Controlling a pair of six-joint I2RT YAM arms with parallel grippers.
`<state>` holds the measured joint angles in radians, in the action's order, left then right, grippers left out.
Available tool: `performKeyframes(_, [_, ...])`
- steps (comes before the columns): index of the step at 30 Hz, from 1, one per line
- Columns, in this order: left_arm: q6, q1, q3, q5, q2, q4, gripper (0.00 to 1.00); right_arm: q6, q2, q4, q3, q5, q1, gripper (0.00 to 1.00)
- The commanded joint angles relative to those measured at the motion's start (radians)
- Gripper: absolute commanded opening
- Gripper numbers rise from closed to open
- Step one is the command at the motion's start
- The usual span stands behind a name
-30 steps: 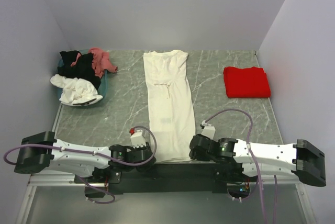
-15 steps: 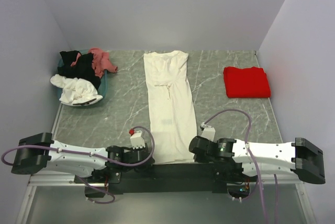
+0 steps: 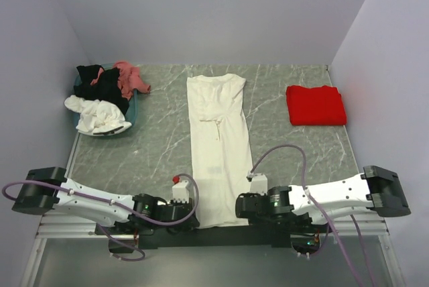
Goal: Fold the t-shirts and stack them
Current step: Fold the tshirt
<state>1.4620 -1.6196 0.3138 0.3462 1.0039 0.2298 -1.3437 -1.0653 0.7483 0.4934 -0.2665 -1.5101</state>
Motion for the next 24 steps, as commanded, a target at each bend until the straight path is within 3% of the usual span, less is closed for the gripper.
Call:
performKeyframes(1, [0.083,-0.072,0.047,0.022,-0.028,0.084,0.0,-0.094,-0.059,0.11,0.063,0.015,-0.064,0.0])
performKeyframes(9, [0.159,-0.094,0.067,0.144,-0.093,0.137,0.0,-0.112,-0.081,0.213,0.18,-0.068,-0.082,0.0])
performKeyframes(14, [0.16,-0.08,0.048,0.261,-0.113,0.057,0.0,-0.028,-0.045,0.197,0.208,-0.152,0.025,0.0])
performKeyframes(17, [0.089,-0.02,0.059,0.289,-0.123,0.037,0.0,0.099,-0.033,0.109,0.209,-0.163,0.143,0.0])
performKeyframes(24, [-0.196,0.271,0.067,0.208,-0.123,-0.126,0.0,0.339,-0.094,-0.007,0.28,-0.203,0.326,0.0])
